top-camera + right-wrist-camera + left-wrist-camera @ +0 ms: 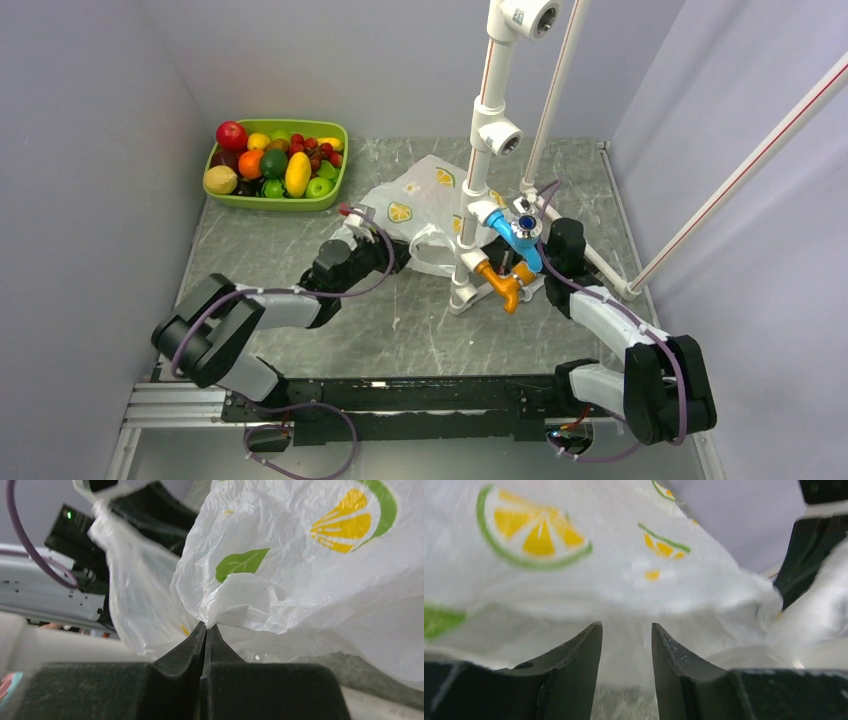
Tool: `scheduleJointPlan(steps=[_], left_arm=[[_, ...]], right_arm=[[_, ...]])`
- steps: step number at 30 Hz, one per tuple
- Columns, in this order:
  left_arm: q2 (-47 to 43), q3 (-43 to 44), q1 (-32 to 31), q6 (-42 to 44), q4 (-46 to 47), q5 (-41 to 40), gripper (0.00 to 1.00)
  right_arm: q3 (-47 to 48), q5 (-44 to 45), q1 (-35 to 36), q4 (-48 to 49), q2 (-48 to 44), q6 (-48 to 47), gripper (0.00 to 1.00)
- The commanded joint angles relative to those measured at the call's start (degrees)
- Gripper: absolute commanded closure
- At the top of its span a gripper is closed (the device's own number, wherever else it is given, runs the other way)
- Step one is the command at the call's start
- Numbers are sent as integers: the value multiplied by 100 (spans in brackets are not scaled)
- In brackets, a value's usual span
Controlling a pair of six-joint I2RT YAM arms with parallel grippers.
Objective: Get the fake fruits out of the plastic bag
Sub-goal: Adjust the plastic bag at the center of the board.
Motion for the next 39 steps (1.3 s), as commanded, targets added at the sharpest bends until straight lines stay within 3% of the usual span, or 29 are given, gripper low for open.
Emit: scheduleJointPlan(steps=[1,8,11,14,17,20,24,28,33,39], left_arm=[[729,427,-83,-74,516,187,55],[1757,510,-306,-447,1745,10,57],[1931,558,-355,-524,1869,-35,55],[1941,481,-435,-624,2057,-28,48],[1874,471,-472,-744,2008,48,47],[1978,435,-484,-976,2328,97,45],[1945,476,-307,-956,2254,64,41],[1844,1108,149,-829,922,676,40],[1728,1478,304,-565,484,904,39],[1760,1965,344,-400,-5,1050,39]], right_arm=[[-523,-413,-56,1031,-445,94,100],[-666,-424,-293,1318,-515,444,100],[-407,-35,-352,385,-417,-32,99],[228,1154,-88,-1680,-487,-1208,73],[815,2315,350,-3038,-514,-1680,46],[1007,3026,638,-3461,-688,-1645,24],[1179,3470,657,-3487,-940,-1691,4],[1654,3364,656,-3333,-846,-1648,1],[1982,3198,624,-2715,-469,-1831,1],[2197,2121,601,-1346,493,-2236,1]])
